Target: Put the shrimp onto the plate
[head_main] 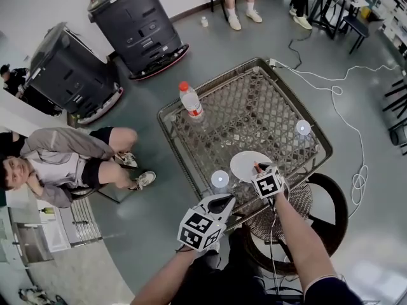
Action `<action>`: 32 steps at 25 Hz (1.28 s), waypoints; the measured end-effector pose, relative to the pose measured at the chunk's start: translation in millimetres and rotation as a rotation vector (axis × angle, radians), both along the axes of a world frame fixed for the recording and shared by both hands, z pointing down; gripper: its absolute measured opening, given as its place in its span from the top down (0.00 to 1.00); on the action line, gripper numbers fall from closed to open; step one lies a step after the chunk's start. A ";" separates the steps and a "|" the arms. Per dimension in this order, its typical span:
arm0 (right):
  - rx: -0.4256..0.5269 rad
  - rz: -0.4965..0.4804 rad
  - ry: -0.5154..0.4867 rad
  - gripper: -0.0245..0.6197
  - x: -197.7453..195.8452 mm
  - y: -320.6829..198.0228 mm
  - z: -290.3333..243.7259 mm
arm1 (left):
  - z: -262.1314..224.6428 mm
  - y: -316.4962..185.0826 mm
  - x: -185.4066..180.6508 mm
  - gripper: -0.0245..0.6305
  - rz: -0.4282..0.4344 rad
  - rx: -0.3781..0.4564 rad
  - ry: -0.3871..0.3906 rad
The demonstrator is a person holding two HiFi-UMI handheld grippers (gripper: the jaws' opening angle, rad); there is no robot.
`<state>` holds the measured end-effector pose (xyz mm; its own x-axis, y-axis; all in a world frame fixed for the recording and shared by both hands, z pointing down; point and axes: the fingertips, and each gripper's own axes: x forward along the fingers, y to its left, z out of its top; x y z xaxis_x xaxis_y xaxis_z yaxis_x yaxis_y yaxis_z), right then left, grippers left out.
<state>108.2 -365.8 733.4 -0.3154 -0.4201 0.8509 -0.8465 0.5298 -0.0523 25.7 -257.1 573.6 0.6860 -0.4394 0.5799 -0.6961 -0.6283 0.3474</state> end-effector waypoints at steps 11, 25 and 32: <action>0.169 0.114 -0.149 0.86 8.5 -11.2 -69.3 | -19.6 -16.3 2.2 0.95 -0.018 0.055 0.050; 0.492 0.188 -0.395 0.95 12.5 42.2 -237.6 | -88.2 -22.9 21.8 0.95 0.051 0.192 0.157; 0.645 0.169 -0.467 0.96 5.8 65.8 -302.1 | -123.9 -13.2 30.3 0.95 0.085 0.250 0.203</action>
<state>114.0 -300.0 431.3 -0.4665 -0.8564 0.2213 -0.8840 0.4433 -0.1483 56.0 -270.3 449.7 0.8167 -0.4873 0.3092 -0.5701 -0.7643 0.3012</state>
